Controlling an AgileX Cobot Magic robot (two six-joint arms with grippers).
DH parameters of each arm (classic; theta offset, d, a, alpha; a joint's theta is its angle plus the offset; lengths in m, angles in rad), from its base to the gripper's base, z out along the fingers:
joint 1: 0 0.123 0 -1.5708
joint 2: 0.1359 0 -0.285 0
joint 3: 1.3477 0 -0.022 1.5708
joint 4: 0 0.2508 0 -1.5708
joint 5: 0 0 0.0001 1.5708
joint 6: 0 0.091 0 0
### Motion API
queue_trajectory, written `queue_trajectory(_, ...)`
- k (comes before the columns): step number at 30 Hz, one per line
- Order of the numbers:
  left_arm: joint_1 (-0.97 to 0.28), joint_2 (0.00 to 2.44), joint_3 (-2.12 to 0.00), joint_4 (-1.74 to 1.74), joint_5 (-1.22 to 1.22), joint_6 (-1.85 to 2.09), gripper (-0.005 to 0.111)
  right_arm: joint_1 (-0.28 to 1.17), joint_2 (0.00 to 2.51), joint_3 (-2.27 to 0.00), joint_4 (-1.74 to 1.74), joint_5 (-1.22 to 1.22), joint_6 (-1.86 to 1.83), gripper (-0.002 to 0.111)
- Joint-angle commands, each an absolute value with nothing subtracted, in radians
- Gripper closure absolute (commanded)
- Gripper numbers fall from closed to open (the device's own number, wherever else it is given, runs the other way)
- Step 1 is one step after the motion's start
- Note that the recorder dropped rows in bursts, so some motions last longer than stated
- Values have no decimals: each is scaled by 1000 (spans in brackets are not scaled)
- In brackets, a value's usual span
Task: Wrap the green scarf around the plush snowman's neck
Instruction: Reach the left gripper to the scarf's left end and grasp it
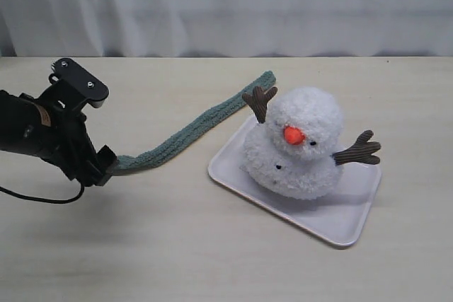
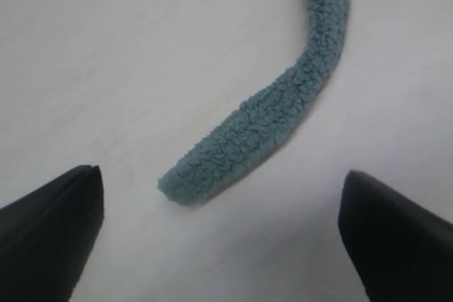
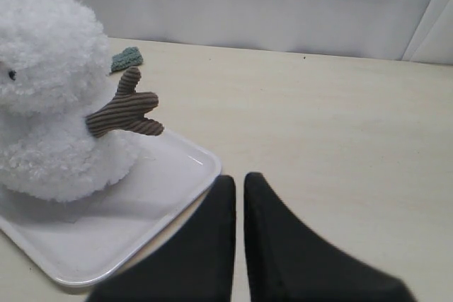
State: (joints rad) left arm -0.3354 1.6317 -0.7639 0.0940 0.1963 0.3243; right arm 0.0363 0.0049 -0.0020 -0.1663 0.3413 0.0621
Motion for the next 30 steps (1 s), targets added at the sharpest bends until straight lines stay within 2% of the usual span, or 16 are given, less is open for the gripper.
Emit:
queue_trajectory(1,-340,1668,-771,93,170,428,22,39,0,0,-164,342,53,104)
queue_trajectory(9,-352,1741,-771,93,32,584,22,39,0,0,-164,342,53,104)
queue_trajectory(16,-361,1880,-771,94,-109,941,22,39,0,0,-164,342,53,104)
queue_trajectory(19,-361,1912,-771,92,-212,941,22,39,0,0,-164,342,53,104)
queue_trajectory(24,-361,1981,-771,94,-224,949,22,39,0,0,-164,342,53,104)
queue_trajectory(26,-361,1989,-771,96,-224,949,29,39,0,0,-164,342,53,104)
queue_trajectory(28,-361,1993,-771,96,-219,949,42,39,0,0,-164,342,53,104)
queue_trajectory(29,-361,1994,-771,93,-205,945,58,39,0,0,-164,342,53,104)
queue_trajectory(30,-361,1994,-771,93,-184,942,67,39,0,0,-164,342,53,104)
